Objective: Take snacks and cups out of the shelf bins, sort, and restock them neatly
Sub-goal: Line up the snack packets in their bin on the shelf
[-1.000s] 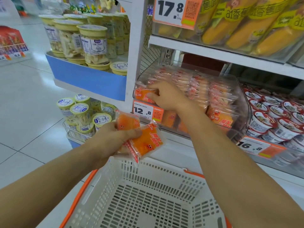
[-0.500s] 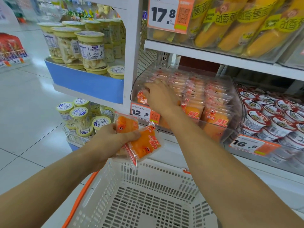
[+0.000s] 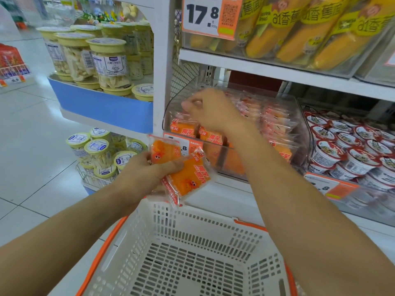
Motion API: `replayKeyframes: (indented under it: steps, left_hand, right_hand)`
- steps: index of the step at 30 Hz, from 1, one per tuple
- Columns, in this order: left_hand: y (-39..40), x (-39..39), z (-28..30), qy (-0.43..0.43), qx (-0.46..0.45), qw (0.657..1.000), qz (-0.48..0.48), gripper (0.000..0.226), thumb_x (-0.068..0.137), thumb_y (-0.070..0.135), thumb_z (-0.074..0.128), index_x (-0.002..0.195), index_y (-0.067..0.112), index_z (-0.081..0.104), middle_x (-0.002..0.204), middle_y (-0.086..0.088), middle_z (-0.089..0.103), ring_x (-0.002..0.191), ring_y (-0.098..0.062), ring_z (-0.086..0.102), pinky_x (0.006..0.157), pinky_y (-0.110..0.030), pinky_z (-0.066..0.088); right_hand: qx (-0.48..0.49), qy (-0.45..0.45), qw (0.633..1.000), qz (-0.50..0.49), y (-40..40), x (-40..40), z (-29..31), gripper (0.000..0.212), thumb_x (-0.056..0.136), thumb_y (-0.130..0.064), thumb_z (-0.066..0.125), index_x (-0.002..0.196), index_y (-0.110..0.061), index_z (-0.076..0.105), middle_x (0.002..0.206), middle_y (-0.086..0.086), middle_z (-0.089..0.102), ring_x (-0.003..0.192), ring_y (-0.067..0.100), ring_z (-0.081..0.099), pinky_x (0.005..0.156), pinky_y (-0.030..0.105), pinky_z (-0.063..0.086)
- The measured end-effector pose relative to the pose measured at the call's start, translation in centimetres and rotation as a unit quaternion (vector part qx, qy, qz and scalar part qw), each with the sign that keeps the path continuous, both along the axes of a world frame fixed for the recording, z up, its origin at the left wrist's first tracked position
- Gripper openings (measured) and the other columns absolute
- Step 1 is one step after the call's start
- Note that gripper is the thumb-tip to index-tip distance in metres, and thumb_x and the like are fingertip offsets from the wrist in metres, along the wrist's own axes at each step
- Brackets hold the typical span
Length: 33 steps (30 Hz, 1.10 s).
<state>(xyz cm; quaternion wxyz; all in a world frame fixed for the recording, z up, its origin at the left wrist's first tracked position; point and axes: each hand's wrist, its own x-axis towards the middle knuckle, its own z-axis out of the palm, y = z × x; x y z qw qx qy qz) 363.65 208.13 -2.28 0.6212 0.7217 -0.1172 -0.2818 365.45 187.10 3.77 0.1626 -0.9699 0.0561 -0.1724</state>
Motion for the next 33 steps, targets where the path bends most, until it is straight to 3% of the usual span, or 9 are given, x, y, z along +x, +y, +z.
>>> replayKeyframes:
  steps: [2, 4, 8, 11, 14, 16, 21, 26, 33]
  left_hand:
    - [-0.1, -0.3, 0.5, -0.003, -0.028, 1.000, 0.006, 0.068, 0.061, 0.040, 0.083, 0.122, 0.017, 0.063, 0.102, -0.002, 0.077, 0.089, -0.024, 0.075, 0.090, -0.049, 0.057]
    - [-0.2, -0.5, 1.0, -0.015, -0.068, 0.997, 0.012, 0.071, 0.062, 0.042, 0.086, 0.124, 0.017, 0.062, 0.106, -0.004, 0.076, 0.093, -0.026, 0.075, 0.092, -0.051, 0.056]
    - [-1.2, -0.8, 2.0, -0.038, -0.173, 0.984, 0.037, 0.073, 0.068, 0.036, 0.086, 0.131, 0.016, 0.056, 0.117, -0.007, 0.073, 0.103, -0.029, 0.072, 0.093, -0.051, 0.054]
    - [-2.5, -1.5, 2.4, -0.073, -0.187, 0.979, 0.043, 0.084, 0.061, 0.040, 0.090, 0.134, 0.019, 0.054, 0.121, -0.005, 0.071, 0.106, -0.028, 0.071, 0.088, -0.048, 0.058]
    - [-3.5, -2.3, 2.3, -0.088, -0.141, 0.984, 0.068, 0.090, 0.053, 0.053, 0.093, 0.130, 0.022, 0.057, 0.116, -0.002, 0.073, 0.102, -0.025, 0.072, 0.086, -0.047, 0.059]
    - [-4.1, -2.3, 1.9, -0.093, -0.117, 0.985, 0.081, 0.080, 0.058, 0.054, 0.091, 0.125, 0.023, 0.061, 0.112, -0.001, 0.074, 0.101, -0.024, 0.072, 0.088, -0.048, 0.058]
    - [-5.2, -1.5, 1.1, -0.067, -0.087, 0.983, 0.148, 0.031, 0.086, 0.017, 0.075, 0.115, 0.017, 0.065, 0.104, -0.005, 0.074, 0.093, -0.024, 0.073, 0.088, -0.047, 0.058]
    - [-5.4, -1.0, 1.4, -0.070, -0.094, 0.982, 0.149, 0.046, 0.076, 0.015, 0.071, 0.120, 0.016, 0.057, 0.107, -0.008, 0.072, 0.096, -0.028, 0.072, 0.089, -0.052, 0.056]
    - [-4.9, -0.9, 2.8, -0.198, -0.080, 0.970, 0.113, 0.030, 0.091, 0.017, 0.071, 0.118, 0.013, 0.059, 0.103, -0.002, 0.071, 0.090, -0.016, 0.069, 0.056, -0.012, 0.050]
  right_hand:
    - [0.065, -0.056, 0.996, 0.019, -0.6, -2.1, 2.8, 0.027, 0.099, -0.038, 0.060, 0.110, -0.016, 0.072, 0.107, -0.002, 0.070, 0.092, 0.010, 0.062, 0.083, 0.023, 0.049]
    - [0.141, -0.010, 0.989, 0.044, -0.9, -4.7, 4.9, 0.031, 0.094, -0.046, 0.065, 0.100, -0.017, 0.072, 0.094, 0.001, 0.075, 0.081, 0.014, 0.070, 0.069, 0.025, 0.054]
    - [0.098, 0.170, 0.980, 0.043, -2.3, -8.7, 6.0, 0.056, 0.073, -0.073, 0.068, 0.112, -0.034, 0.069, 0.108, -0.017, 0.069, 0.097, 0.001, 0.064, 0.090, 0.030, 0.051]
    - [0.241, 0.209, 0.944, 0.082, -3.3, -9.9, 4.6, 0.054, 0.080, -0.035, 0.082, 0.126, -0.017, 0.060, 0.120, 0.004, 0.070, 0.105, 0.019, 0.071, 0.087, 0.039, 0.060]
    - [0.354, 0.140, 0.922, 0.066, -5.1, -10.0, 3.9, 0.049, 0.080, -0.010, 0.080, 0.124, -0.005, 0.058, 0.115, 0.017, 0.071, 0.100, 0.032, 0.072, 0.074, 0.039, 0.063]
    - [0.342, 0.065, 0.937, 0.039, -6.4, -9.9, 4.0, 0.045, 0.080, -0.011, 0.081, 0.120, -0.006, 0.062, 0.115, 0.014, 0.071, 0.103, 0.032, 0.071, 0.082, 0.045, 0.062]
    - [0.205, -0.112, 0.972, -0.034, -7.6, -8.8, 3.4, 0.041, 0.080, -0.023, 0.085, 0.116, -0.017, 0.069, 0.119, 0.003, 0.067, 0.100, 0.024, 0.067, 0.089, 0.046, 0.056]
    - [0.125, -0.067, 0.990, -0.012, -4.6, -7.0, 0.7, 0.042, 0.074, -0.027, 0.089, 0.107, -0.020, 0.063, 0.094, -0.006, 0.065, 0.078, 0.009, 0.063, 0.073, 0.031, 0.054]
    - [0.057, -0.031, 0.998, -0.021, -4.8, -6.0, -1.7, 0.039, 0.073, -0.037, 0.088, 0.083, -0.022, 0.053, 0.084, -0.007, 0.058, 0.076, 0.010, 0.049, 0.073, 0.038, 0.049]
